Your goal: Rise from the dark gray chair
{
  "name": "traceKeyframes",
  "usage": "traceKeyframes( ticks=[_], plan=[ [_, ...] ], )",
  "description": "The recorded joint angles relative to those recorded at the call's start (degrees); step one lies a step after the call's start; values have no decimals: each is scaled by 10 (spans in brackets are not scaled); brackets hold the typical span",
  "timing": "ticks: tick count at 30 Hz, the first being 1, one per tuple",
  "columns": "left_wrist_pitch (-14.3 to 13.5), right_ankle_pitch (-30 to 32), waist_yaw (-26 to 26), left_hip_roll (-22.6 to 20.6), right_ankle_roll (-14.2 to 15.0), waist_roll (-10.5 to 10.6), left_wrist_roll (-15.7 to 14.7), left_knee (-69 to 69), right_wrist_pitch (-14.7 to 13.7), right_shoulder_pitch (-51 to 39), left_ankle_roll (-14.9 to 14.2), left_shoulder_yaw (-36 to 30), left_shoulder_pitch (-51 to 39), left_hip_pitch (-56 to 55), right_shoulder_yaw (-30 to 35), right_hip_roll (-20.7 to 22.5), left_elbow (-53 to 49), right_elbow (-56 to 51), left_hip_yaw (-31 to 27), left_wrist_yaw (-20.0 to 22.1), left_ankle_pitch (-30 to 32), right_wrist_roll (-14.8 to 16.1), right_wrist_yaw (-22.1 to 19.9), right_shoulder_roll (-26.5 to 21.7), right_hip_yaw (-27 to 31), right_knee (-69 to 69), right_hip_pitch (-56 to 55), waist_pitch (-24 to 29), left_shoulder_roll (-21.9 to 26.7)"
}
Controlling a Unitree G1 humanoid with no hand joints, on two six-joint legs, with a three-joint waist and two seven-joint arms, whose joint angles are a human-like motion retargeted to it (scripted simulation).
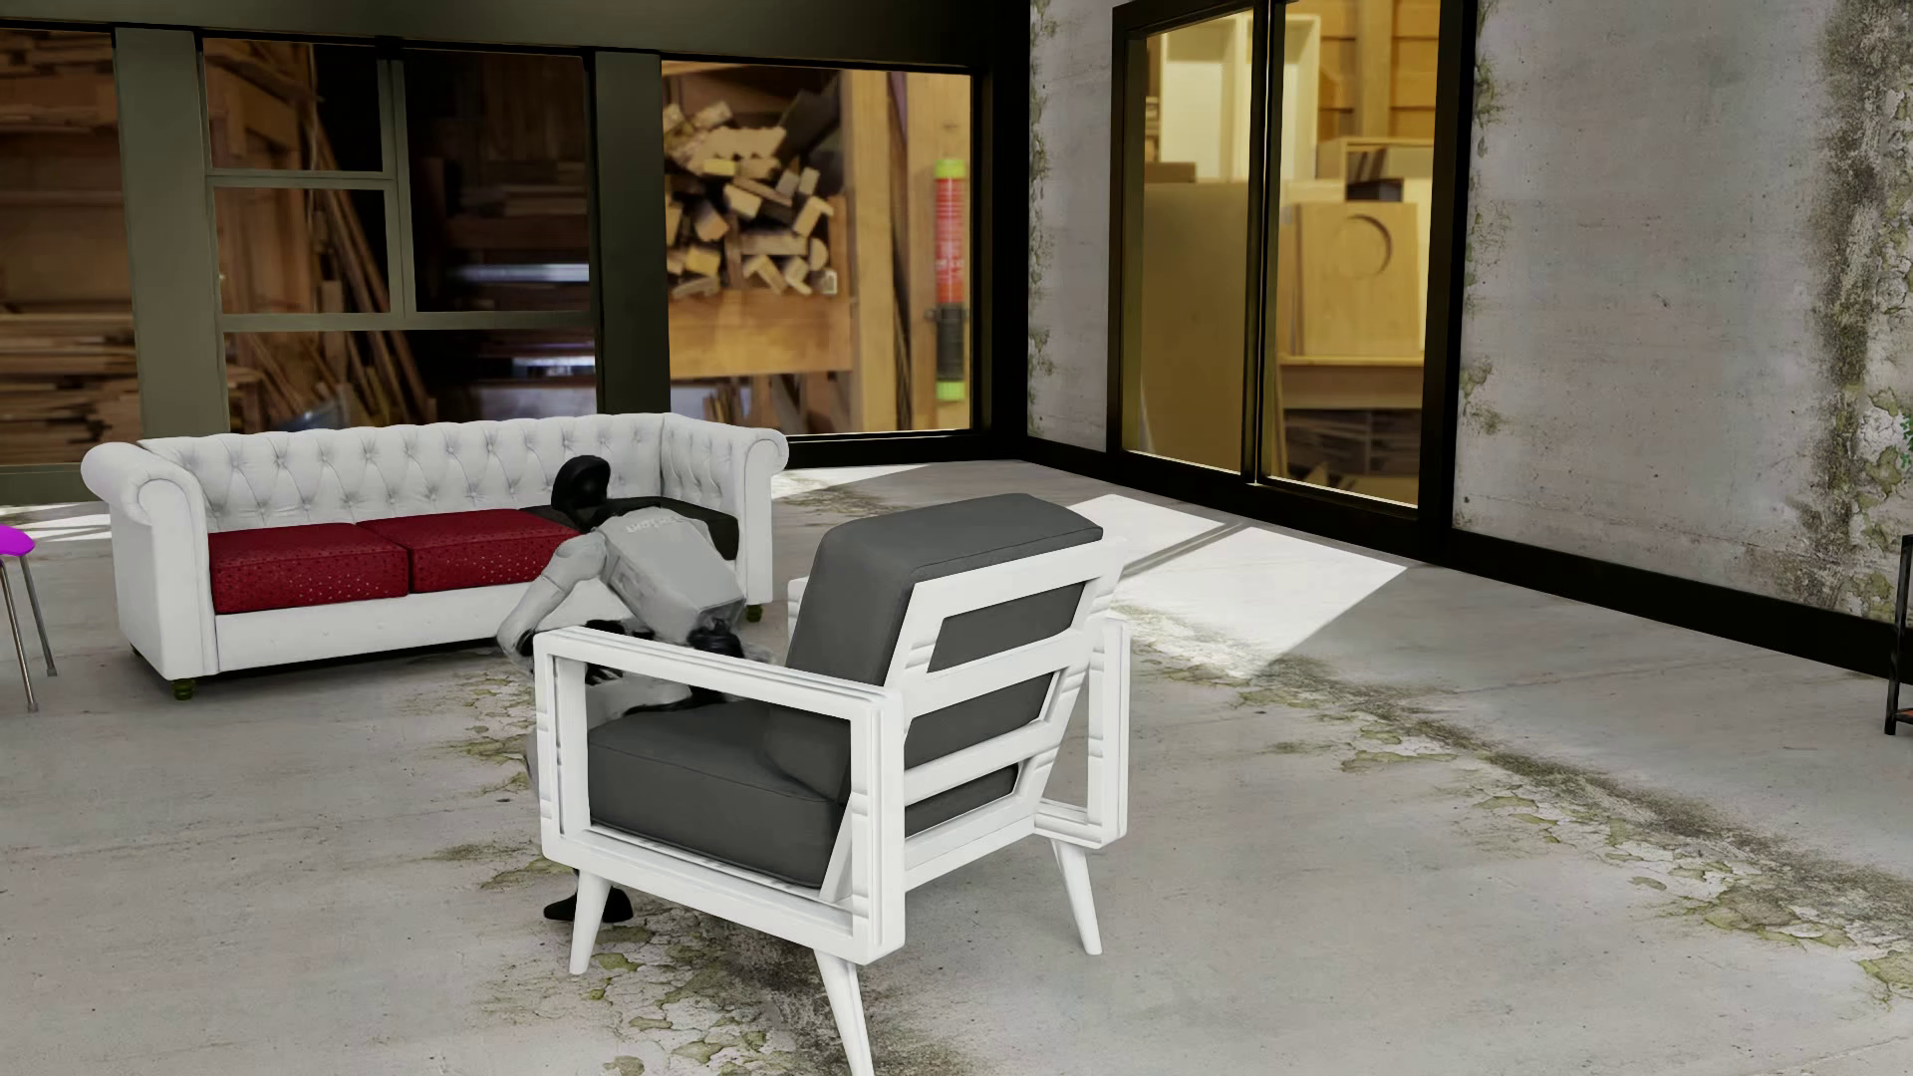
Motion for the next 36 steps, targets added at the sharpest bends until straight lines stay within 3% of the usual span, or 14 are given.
traceKeyframes(
  ticks=[2,5,7,9,11,13,15,19,21,23,26,30,36],
  plan=[
    [0,9,0,-1,-12,0,20,-86,11,38,11,36,40,55,-29,5,76,81,17,-46,15,-37,42,52,-15,-86,63,-17,-50],
    [-2,39,0,-6,-33,-5,62,-243,30,98,32,113,109,175,-70,16,239,252,45,-165,48,-113,135,162,-39,-248,190,-51,-166],
    [-4,68,0,-8,-44,-9,94,-355,36,142,45,158,161,265,-91,22,361,387,66,-230,76,-169,167,244,-57,-366,285,-87,-249],
    [10,103,0,-12,-58,-13,97,-471,59,189,53,216,212,358,-126,32,461,518,88,-286,107,-189,192,313,-72,-488,383,-130,-317],
    [76,139,3,-19,-74,-20,62,-589,115,247,66,259,268,456,-163,44,534,612,109,-275,140,-166,177,358,-86,-613,486,-178,-360],
    [108,173,6,-32,-87,-24,28,-706,154,314,80,304,338,557,-210,56,565,661,132,-293,170,-129,184,373,-98,-743,597,-234,-368],
    [103,197,6,-42,-93,-27,12,-806,158,388,86,349,413,647,-246,62,553,679,154,-322,191,-107,196,368,-110,-851,693,-295,-349],
    [83,208,8,-52,-98,-28,0,-954,147,504,87,430,537,782,-314,73,536,700,189,-328,212,-90,184,350,-133,-982,823,-407,-310],
    [89,199,14,-46,-88,-35,-13,-952,148,551,75,486,579,839,-365,73,578,719,212,-294,183,-67,174,347,-147,-1024,903,-423,-309],
    [119,186,17,-46,-86,-38,-37,-951,158,574,79,509,598,866,-386,74,639,753,215,-251,171,-60,158,356,-151,-1024,930,-452,-319],
    [137,178,20,-47,-83,-38,-40,-953,165,584,79,525,606,892,-397,71,690,781,220,-242,163,-59,158,365,-157,-1022,952,-470,-326],
    [120,172,24,-50,-81,-43,-22,-954,160,591,80,516,616,896,-398,67,662,758,213,-273,161,-58,169,375,-161,-1022,962,-482,-318],
    [116,177,36,-70,-87,-43,-29,-958,157,585,88,479,597,879,-388,52,610,732,184,-273,178,-48,168,380,-177,-1023,963,-479,-347]
  ],
)
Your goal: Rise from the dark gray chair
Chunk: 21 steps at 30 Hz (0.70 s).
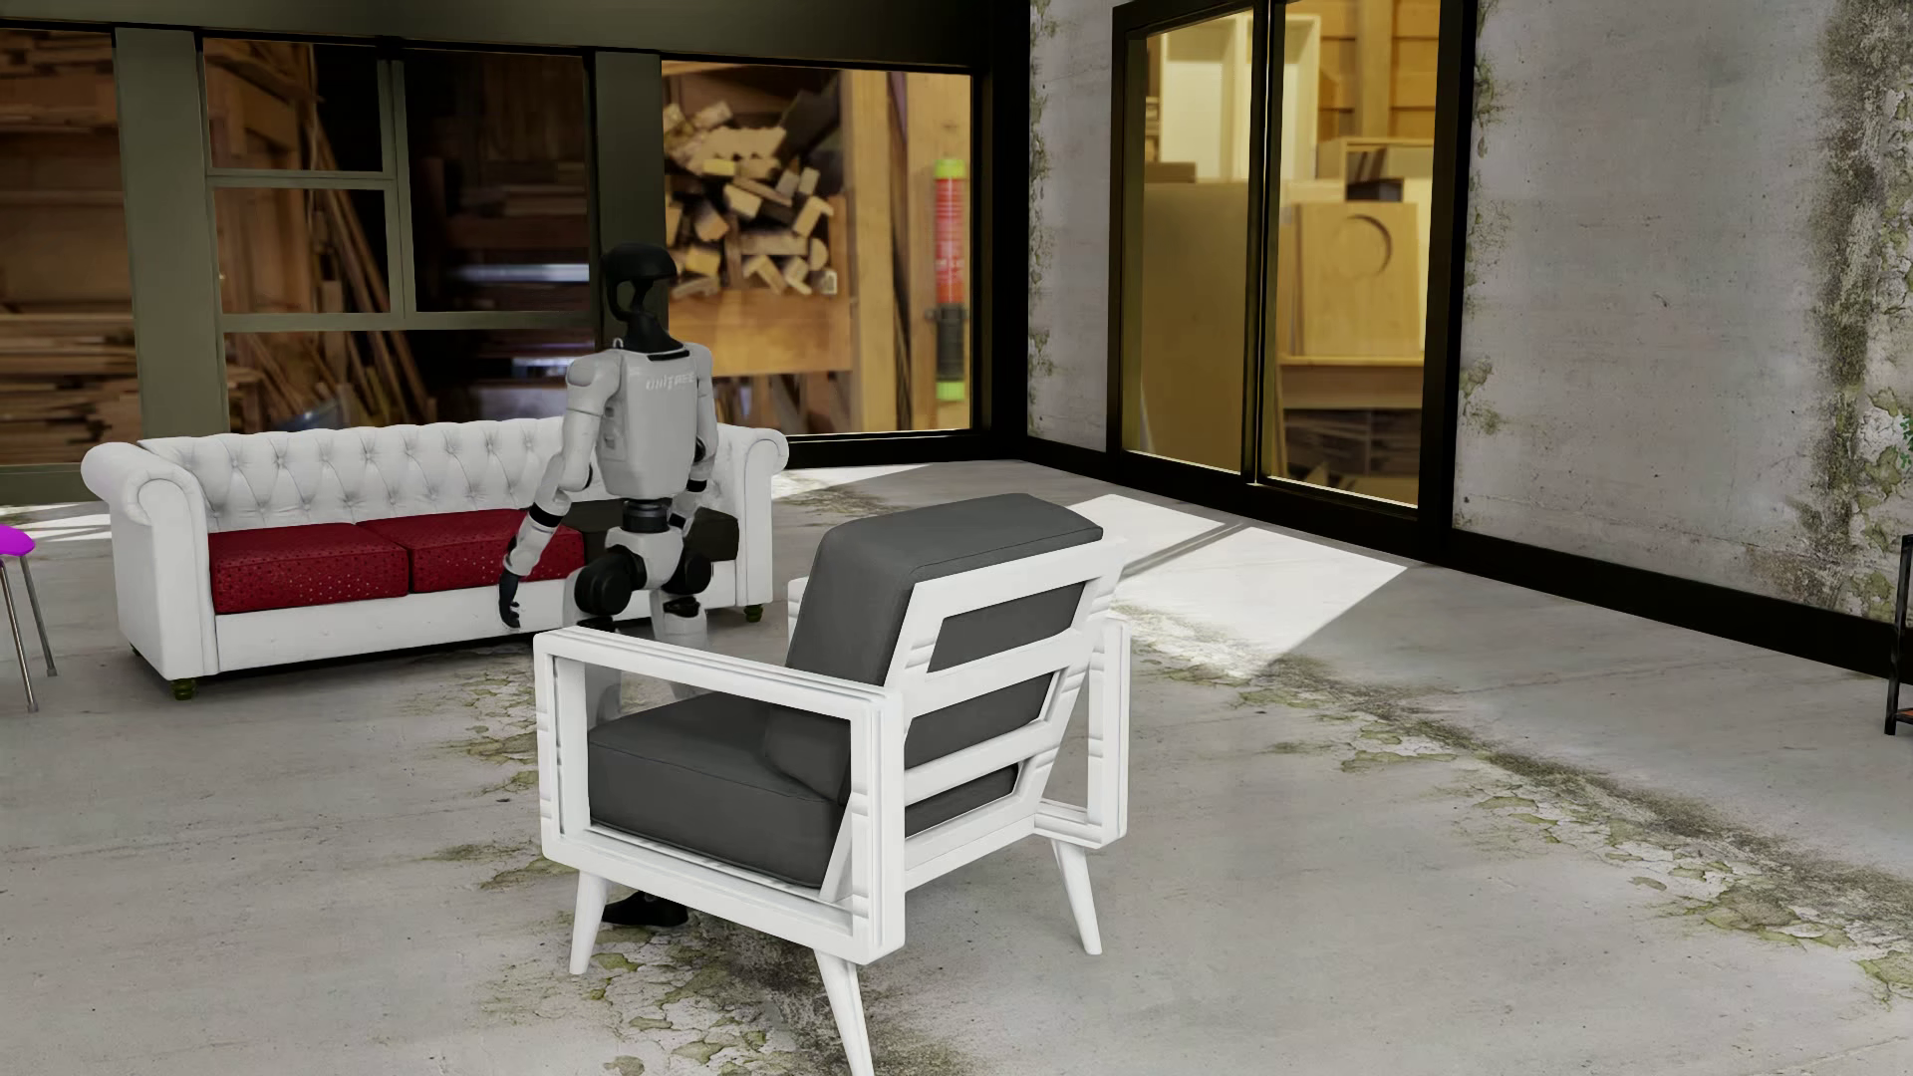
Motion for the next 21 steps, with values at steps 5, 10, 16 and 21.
traceKeyframes(
  ticks=[5,10,16,21],
  plan=[
    [-6,-7,5,-18,-5,5,8,38,-3,8,2,-10,-9,-51,11,-19,-25,-2,-40,-5,1,5,-2,-12,-15,45,-25,1,-12],
    [12,-100,-4,-24,-11,7,4,26,-2,-6,-4,7,-20,-69,24,-37,17,5,-66,19,29,3,-9,-13,8,238,-114,27,9],
    [28,-72,-3,-41,-20,-1,-10,17,-12,-7,-6,12,-27,-100,32,28,84,-31,-111,46,69,4,-13,-12,77,166,-115,29,50],
    [26,-26,9,-26,-28,24,-41,131,-18,-33,-102,21,-35,-187,30,40,83,-9,-90,63,29,10,-17,-35,36,69,-70,48,24]
  ],
)
